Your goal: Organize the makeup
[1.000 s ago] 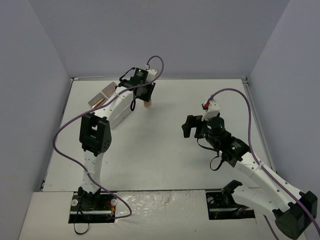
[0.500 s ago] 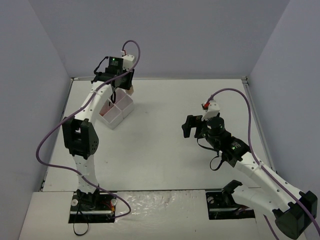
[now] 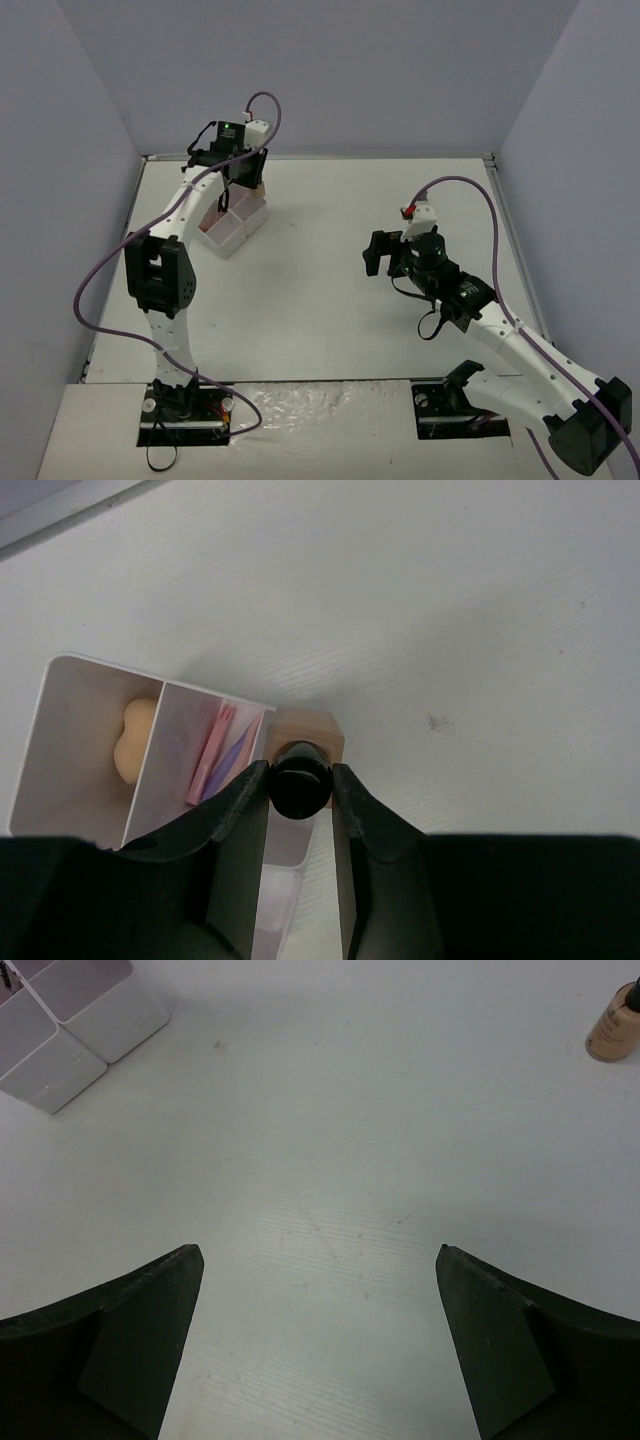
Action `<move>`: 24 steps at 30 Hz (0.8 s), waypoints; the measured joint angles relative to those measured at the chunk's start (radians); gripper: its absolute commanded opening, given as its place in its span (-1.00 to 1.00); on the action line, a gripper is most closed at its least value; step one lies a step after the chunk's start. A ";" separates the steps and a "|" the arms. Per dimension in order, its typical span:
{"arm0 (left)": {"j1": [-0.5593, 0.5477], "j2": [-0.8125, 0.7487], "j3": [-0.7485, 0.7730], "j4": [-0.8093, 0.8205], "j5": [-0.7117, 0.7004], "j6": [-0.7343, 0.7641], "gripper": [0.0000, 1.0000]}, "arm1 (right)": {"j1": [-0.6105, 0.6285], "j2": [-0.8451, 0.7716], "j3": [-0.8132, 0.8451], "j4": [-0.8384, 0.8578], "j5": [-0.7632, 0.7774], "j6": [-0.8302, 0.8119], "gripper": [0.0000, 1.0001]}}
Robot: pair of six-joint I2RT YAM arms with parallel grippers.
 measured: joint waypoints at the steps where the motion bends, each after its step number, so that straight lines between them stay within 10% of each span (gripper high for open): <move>1: 0.002 0.000 -0.012 -0.002 0.003 0.002 -1.00 | 0.000 0.002 0.000 0.000 0.000 0.000 1.00; 24: 0.032 0.029 -0.041 0.019 0.071 0.081 -1.00 | 0.000 0.010 0.000 0.000 0.000 0.000 1.00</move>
